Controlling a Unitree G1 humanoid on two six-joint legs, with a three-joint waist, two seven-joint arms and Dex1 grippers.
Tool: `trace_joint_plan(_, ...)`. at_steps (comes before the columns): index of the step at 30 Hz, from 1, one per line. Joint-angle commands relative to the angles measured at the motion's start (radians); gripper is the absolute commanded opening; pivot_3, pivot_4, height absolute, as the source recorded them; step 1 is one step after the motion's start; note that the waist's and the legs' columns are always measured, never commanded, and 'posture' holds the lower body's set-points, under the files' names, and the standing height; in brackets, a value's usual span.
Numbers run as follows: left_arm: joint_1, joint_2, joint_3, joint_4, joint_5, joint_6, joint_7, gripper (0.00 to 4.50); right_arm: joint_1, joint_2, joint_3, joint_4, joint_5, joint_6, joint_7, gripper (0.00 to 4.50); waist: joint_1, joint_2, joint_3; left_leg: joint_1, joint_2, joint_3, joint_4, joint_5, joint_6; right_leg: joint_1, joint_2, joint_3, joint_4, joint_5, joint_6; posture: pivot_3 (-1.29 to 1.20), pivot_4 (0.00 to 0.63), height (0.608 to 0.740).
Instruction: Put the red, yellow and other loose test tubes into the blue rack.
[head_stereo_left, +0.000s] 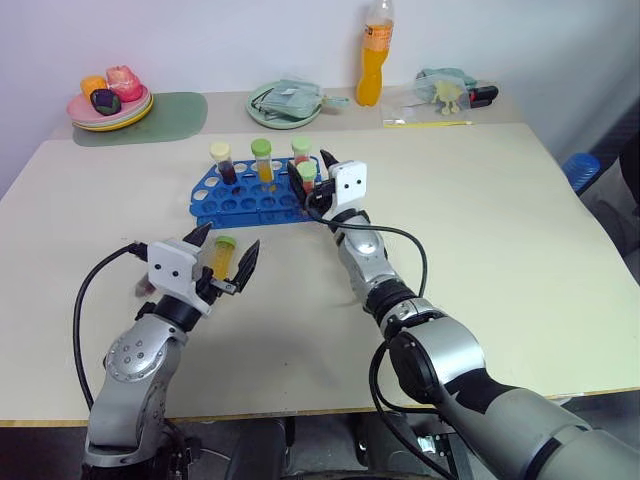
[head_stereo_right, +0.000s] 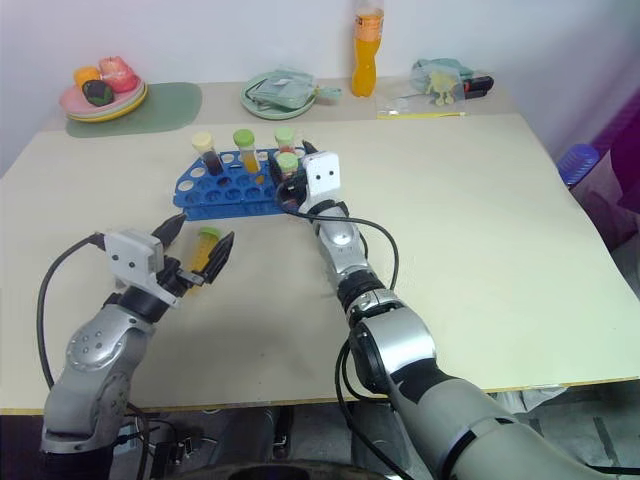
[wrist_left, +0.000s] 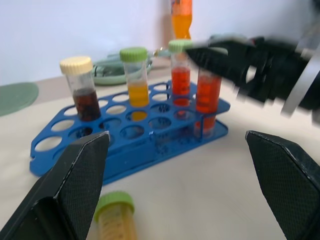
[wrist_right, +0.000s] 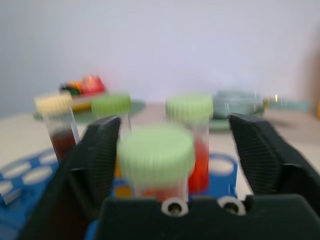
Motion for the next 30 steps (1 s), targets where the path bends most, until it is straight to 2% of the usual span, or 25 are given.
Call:
trace_joint_plan(1, -0.047, 0.05, 0.031, -0.108, 0.013, 0.149, 0.058, 4.5, 0.045, -0.037, -0.009, -0.196, 0.068, 0.02, 0.108, 3.66, 0.002, 0.0, 0.0, 0.0, 0.0, 0.0, 0.0, 0.0, 0.0, 0.0, 0.0, 0.0, 0.0, 0.0, 0.0, 0.0, 0.15, 0.729)
trace_joint_plan(4, -0.15, 0.1, 0.034, -0.189, 0.022, 0.432, 0.151, 4.5, 0.126, -0.122, 0.022, -0.396, 0.094, 0.148, 0.216, 3.66, 0.008, 0.0, 0.0, 0.0, -0.001, -0.001, 0.0, 0.0, 0.0, 0.001, 0.0, 0.0, 0.0, 0.0, 0.0, 0.0, 0.15, 0.729)
trace_joint_plan(6, -0.254, 0.099, 0.054, -0.229, 0.005, 0.644, 0.211, 4.5, 0.178, -0.196, 0.05, -0.533, 0.129, 0.272, 0.326, 3.66, 0.009, 0.0, 0.0, 0.0, -0.002, -0.003, 0.001, 0.0, 0.0, 0.002, 0.0, -0.001, 0.0, 0.0, 0.0, 0.0, 0.15, 0.729)
trace_joint_plan(8, -0.407, 0.092, 0.049, -0.241, 0.024, 1.031, 0.262, 4.5, 0.231, -0.305, 0.105, -0.672, 0.163, 0.397, 0.501, 3.66, 0.01, 0.0, 0.0, 0.0, -0.002, -0.003, 0.001, 0.0, 0.0, 0.002, 0.0, -0.001, 0.0, 0.0, 0.0, 0.0, 0.15, 0.729)
trace_joint_plan(10, -0.506, 0.092, 0.028, -0.24, 0.042, 1.251, 0.285, 4.5, 0.263, -0.37, 0.136, -0.773, 0.206, 0.505, 0.601, 3.66, 0.001, 0.0, 0.0, 0.0, -0.002, -0.003, 0.002, 0.0, 0.0, 0.003, 0.001, -0.001, 0.0, 0.0, 0.0, 0.0, 0.15, 0.729)
trace_joint_plan(12, -0.574, 0.149, -0.034, -0.178, 0.048, 1.289, 0.32, 4.5, 0.294, -0.455, 0.177, -0.909, 0.277, 0.644, 0.741, 3.66, -0.006, 0.0, 0.0, 0.001, -0.001, -0.003, 0.001, 0.0, 0.0, 0.003, 0.003, 0.0, 0.0, 0.0, 0.0, 0.0, 0.15, 0.729)
trace_joint_plan(14, -0.637, 0.246, -0.123, -0.104, 0.068, 1.29, 0.362, 4.5, 0.318, -0.528, 0.211, -1.016, 0.324, 0.745, 0.845, 3.66, -0.01, -0.001, 0.001, 0.001, 0.001, -0.003, 0.0, 0.0, 0.0, 0.002, 0.006, 0.0, 0.0, 0.0, 0.0, 0.0, 0.15, 0.729)
trace_joint_plan(15, -0.661, 0.248, -0.122, -0.068, 0.067, 1.29, 0.374, 4.5, 0.324, -0.55, 0.221, -1.051, 0.335, 0.772, 0.874, 3.66, -0.009, -0.001, 0.001, 0.001, 0.002, -0.004, 0.0, 0.0, 0.0, 0.001, 0.006, 0.0, 0.001, -0.001, -0.001, 0.0, 0.15, 0.729)
trace_joint_plan(18, -0.752, 0.159, -0.039, 0.116, -0.049, 1.29, 0.396, 4.5, 0.325, -0.586, 0.236, -1.109, 0.359, 0.832, 0.924, 3.66, 0.003, -0.001, 0.001, 0.002, 0.002, -0.005, -0.001, 0.001, -0.002, 0.001, 0.006, 0.0, 0.001, -0.001, -0.002, 0.0, 0.15, 0.729)
trace_joint_plan(21, -0.812, 0.161, -0.042, 0.244, -0.171, 1.29, 0.467, 4.5, 0.324, -0.582, 0.241, -1.125, 0.356, 0.853, 0.928, 3.66, 0.009, -0.001, 0.001, 0.001, 0.001, -0.005, 0.0, 0.001, -0.003, 0.002, 0.004, -0.001, 0.001, -0.001, -0.001, 0.0, 0.15, 0.729)
trace_joint_plan(24, -0.867, 0.222, -0.073, 0.383, -0.404, 1.29, 0.574, 4.5, 0.338, -0.58, 0.249, -1.154, 0.363, 0.874, 0.94, 3.66, 0.011, -0.002, 0.001, 0.0, 0.0, -0.005, 0.0, 0.002, -0.003, 0.001, 0.002, 0.0, 0.001, -0.001, -0.001, 0.0, 0.15, 0.729)
trace_joint_plan(26, -0.904, 0.231, -0.068, 0.474, -0.523, 1.29, 0.679, 4.5, 0.351, -0.579, 0.255, -1.176, 0.364, 0.883, 0.946, 3.66, 0.018, -0.002, 0.001, 0.0, 0.0, -0.006, 0.0, 0.002, -0.003, 0.0, -0.001, -0.001, 0.001, -0.001, -0.001, 0.0, 0.15, 0.729)
trace_joint_plan(30, -1.014, 0.27, -0.125, 0.691, -0.856, 1.29, 0.908, 4.5, 0.372, -0.575, 0.261, -1.202, 0.358, 0.889, 0.942, 3.66, 0.03, -0.002, 0.001, 0.0, -0.002, -0.005, 0.001, 0.002, -0.004, 0.0, -0.003, -0.001, 0.001, -0.001, -0.001, 0.0, 0.15, 0.729)
